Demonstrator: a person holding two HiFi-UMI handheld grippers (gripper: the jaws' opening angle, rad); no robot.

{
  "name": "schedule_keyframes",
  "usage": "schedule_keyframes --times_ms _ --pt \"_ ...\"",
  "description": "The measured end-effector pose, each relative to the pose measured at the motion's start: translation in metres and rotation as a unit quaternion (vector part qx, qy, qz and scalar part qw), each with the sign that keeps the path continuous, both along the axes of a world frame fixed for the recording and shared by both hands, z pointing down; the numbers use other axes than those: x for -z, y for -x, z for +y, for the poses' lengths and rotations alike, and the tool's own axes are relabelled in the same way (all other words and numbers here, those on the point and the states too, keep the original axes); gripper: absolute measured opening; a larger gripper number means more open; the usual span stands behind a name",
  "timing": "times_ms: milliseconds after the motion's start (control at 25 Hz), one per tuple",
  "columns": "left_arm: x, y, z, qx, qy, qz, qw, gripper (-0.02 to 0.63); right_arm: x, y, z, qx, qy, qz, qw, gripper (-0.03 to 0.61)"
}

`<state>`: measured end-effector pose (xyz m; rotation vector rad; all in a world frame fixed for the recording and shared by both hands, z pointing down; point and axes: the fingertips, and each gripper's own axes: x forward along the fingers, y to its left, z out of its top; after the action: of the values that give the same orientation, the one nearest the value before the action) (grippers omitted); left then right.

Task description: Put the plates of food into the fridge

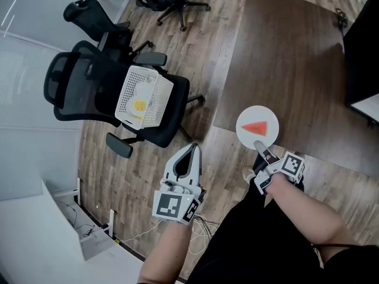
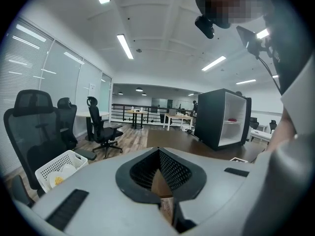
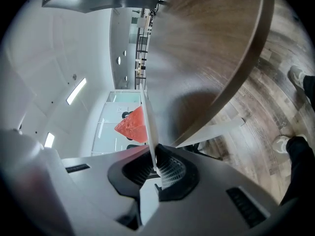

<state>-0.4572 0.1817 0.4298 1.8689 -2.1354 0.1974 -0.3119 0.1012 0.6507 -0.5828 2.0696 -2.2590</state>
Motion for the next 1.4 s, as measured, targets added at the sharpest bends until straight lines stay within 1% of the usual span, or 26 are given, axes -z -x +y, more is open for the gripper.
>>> schedule_keyframes --times_ms 120,400,600,800,960,1120,1240,1400 --pt "0.005 -0.006 -0.006 -0.002 -0.005 0.0 1.0 0.003 0.009 -0.006 -0.011 -0.01 0.002 -0.004 1.0 0.017" --pt "0.02 -0.022 -0.022 -0.016 -0.018 -0.005 0.9997 0.003 0.043 -0.023 -0.035 -0.032 -0.007 -0.029 0.999 0.017" --pt "0.031 -0.047 -0.042 -0.039 -0.03 -0.006 0.9988 0.003 0.067 -0.05 -0.048 -0.049 -0.013 -0.045 0.998 0.017" --pt "0.038 -0.077 -0.07 -0.072 -0.041 -0.007 0.9965 0.003 0.091 -0.084 -0.06 -0.072 -0.017 -0.06 0.995 0.017" --pt "0.044 -0.105 -0.092 -0.106 -0.05 -0.009 0.993 0.003 0.107 -0.113 -0.068 -0.088 -0.02 -0.074 0.993 0.017" --pt "0.053 -0.131 -0.117 -0.131 -0.058 -0.005 0.9897 0.003 0.12 -0.148 -0.082 -0.111 -0.029 -0.08 0.99 0.017" --pt "0.058 -0.152 -0.136 -0.154 -0.068 0.001 0.9858 0.003 0.122 -0.176 -0.091 -0.132 -0.032 -0.076 0.988 0.017" --pt "0.079 -0.189 -0.175 -0.187 -0.077 0.003 0.9793 0.003 0.136 -0.221 -0.115 -0.17 -0.04 -0.071 0.982 0.017"
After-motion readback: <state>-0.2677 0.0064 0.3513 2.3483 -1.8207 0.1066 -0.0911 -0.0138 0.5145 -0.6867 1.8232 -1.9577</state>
